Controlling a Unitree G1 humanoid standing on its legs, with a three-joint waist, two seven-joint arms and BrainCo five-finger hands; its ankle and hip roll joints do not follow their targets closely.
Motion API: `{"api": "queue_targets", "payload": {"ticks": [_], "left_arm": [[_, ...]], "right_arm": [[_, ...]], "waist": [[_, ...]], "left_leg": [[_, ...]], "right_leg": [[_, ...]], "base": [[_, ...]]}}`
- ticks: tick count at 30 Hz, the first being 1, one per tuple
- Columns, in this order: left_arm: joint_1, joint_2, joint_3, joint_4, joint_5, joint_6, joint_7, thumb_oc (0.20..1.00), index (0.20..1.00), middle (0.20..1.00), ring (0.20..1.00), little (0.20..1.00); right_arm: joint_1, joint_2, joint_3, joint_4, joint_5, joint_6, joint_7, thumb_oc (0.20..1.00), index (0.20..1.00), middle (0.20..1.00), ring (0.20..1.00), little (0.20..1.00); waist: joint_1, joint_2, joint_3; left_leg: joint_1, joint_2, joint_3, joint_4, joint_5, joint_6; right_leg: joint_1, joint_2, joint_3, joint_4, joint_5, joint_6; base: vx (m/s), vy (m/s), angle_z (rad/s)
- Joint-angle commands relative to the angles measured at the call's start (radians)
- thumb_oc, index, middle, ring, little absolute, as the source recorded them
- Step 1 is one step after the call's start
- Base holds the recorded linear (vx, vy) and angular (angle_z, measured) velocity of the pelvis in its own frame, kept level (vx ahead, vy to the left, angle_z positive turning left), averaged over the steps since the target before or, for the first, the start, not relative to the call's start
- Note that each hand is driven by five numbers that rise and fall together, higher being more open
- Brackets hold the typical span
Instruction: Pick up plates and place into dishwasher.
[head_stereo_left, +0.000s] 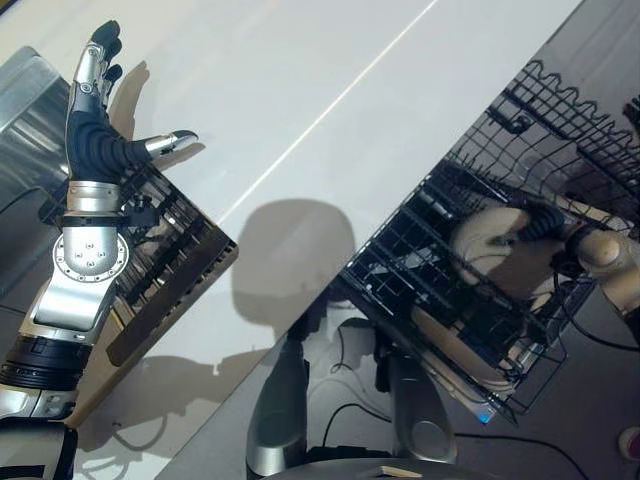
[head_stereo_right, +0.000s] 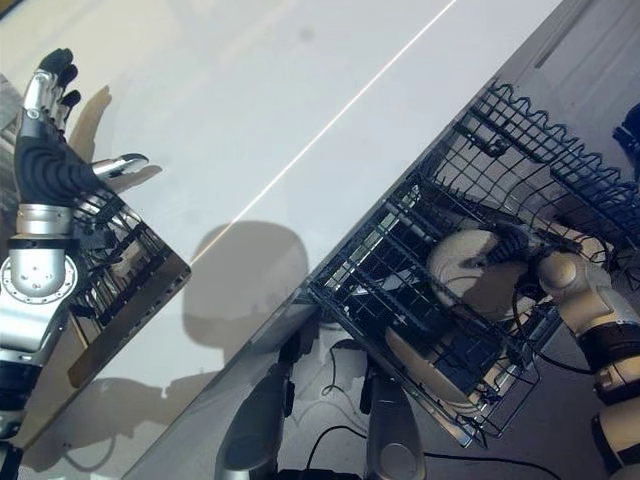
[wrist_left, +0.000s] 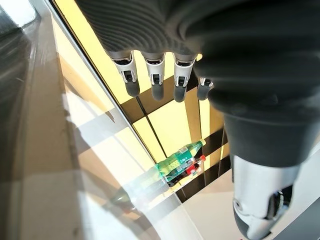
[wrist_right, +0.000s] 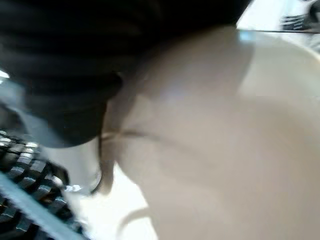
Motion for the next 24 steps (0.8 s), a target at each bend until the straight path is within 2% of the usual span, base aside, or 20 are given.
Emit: {"api": "queue_targets", "payload": {"ticks": [1, 5, 11, 19, 22, 24], "left_arm": [[-0.006, -0.010, 0.075, -0.071, 0.002, -0.025, 0.006, 1.000, 1.000, 1.000, 1.000, 1.000], [0.027, -0.013, 0.101, -0.074, -0.004, -0.034, -0.002, 1.000, 1.000, 1.000, 1.000, 1.000], [0.077, -0.033, 0.137, -0.093, -0.010, -0.036, -0.016, 1.000, 1.000, 1.000, 1.000, 1.000], [0.136, -0.064, 0.180, -0.102, -0.017, -0.040, -0.046, 1.000, 1.000, 1.000, 1.000, 1.000], [0.166, -0.078, 0.199, -0.108, -0.019, -0.043, -0.056, 1.000, 1.000, 1.000, 1.000, 1.000], [0.196, -0.102, 0.218, -0.115, -0.012, -0.051, -0.064, 1.000, 1.000, 1.000, 1.000, 1.000]], "right_arm": [[0.052, -0.025, 0.013, -0.013, -0.046, -0.008, -0.076, 1.000, 1.000, 1.000, 1.000, 1.000], [0.106, -0.033, -0.070, -0.106, -0.067, 0.017, -0.129, 1.000, 1.000, 1.000, 1.000, 1.000], [0.168, -0.023, -0.178, -0.217, -0.134, 0.054, -0.146, 1.000, 1.000, 1.000, 1.000, 1.000], [0.235, 0.002, -0.298, -0.321, -0.149, 0.053, -0.203, 1.000, 1.000, 1.000, 1.000, 1.000], [0.275, 0.030, -0.367, -0.386, -0.136, 0.049, -0.299, 1.000, 1.000, 1.000, 1.000, 1.000], [0.306, 0.070, -0.441, -0.459, -0.093, 0.028, -0.416, 1.000, 1.000, 1.000, 1.000, 1.000]], "waist": [[-0.006, -0.030, -0.032], [-0.016, -0.035, -0.048], [-0.027, -0.037, -0.073], [-0.034, -0.041, -0.111], [-0.038, -0.042, -0.123], [-0.045, -0.042, -0.134]], "left_leg": [[-0.037, -0.017, 0.041, 0.101, -0.041, 0.038], [-0.019, -0.015, 0.049, 0.088, -0.041, 0.039], [0.011, -0.015, 0.060, 0.063, -0.041, 0.041], [0.047, -0.010, 0.070, 0.040, -0.042, 0.041], [0.062, -0.009, 0.073, 0.033, -0.046, 0.043], [0.072, -0.009, 0.076, 0.028, -0.050, 0.047]], "right_leg": [[0.065, -0.038, 0.015, -0.078, 0.017, 0.020], [0.079, -0.037, 0.018, -0.090, 0.023, 0.023], [0.101, -0.032, 0.026, -0.108, 0.025, 0.025], [0.136, -0.028, 0.029, -0.129, 0.025, 0.027], [0.149, -0.025, 0.033, -0.136, 0.024, 0.028], [0.158, -0.021, 0.038, -0.140, 0.022, 0.028]], "base": [[-0.01, 0.037, 0.00], [0.00, 0.018, -0.01], [0.00, 0.040, -0.06], [0.02, 0.024, -0.01], [0.04, 0.023, 0.01], [0.01, 0.017, 0.00]]}}
